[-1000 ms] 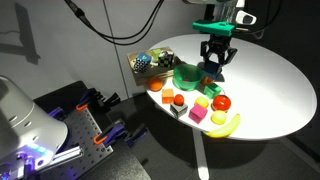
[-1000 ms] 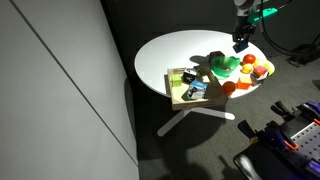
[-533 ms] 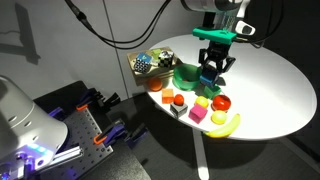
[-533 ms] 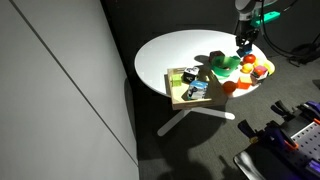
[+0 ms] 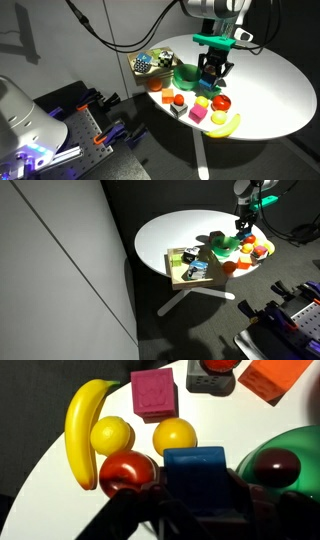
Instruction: Remove the green block from the bowl
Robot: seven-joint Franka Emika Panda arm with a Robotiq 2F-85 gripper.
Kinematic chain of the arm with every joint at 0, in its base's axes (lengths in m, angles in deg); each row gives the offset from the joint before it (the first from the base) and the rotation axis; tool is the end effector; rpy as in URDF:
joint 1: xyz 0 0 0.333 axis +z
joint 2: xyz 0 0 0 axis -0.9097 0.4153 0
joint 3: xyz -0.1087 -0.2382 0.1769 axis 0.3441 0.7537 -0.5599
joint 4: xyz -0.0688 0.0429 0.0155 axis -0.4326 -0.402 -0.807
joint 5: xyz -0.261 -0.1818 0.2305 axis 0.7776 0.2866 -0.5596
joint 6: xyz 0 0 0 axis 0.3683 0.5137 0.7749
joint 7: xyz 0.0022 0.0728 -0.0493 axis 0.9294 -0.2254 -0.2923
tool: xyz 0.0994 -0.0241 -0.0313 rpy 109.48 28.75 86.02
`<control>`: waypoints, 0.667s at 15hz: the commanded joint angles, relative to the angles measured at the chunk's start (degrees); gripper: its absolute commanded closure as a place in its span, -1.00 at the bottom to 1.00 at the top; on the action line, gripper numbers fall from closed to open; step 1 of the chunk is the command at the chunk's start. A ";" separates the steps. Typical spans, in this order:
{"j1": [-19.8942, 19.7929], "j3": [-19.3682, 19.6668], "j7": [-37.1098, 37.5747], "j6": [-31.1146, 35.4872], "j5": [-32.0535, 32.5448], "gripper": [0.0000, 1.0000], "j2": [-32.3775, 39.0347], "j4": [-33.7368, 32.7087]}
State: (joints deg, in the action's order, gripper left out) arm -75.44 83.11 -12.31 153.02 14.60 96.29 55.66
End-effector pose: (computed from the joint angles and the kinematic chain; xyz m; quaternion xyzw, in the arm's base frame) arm 0.6364 -0.1838 0.1949 0.9873 -0.0387 -0.1424 0.0587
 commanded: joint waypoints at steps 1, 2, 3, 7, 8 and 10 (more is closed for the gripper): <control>-0.64 -0.16 -1.09 -1.26 -0.57 0.35 1.71 -3.25; -0.63 -0.16 -0.91 -0.98 -0.62 0.35 1.91 -3.58; -0.65 -0.21 -0.87 -0.94 -0.73 0.35 2.10 -4.04; -0.68 -0.33 -0.72 -0.83 -0.97 0.35 2.53 -5.69; -0.70 -0.34 -0.70 -0.82 -1.02 0.35 2.70 -6.10; -0.68 -0.35 -0.63 -0.76 -1.02 0.35 3.08 -6.94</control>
State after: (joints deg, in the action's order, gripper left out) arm -75.45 83.12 -12.31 153.05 14.60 97.96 51.86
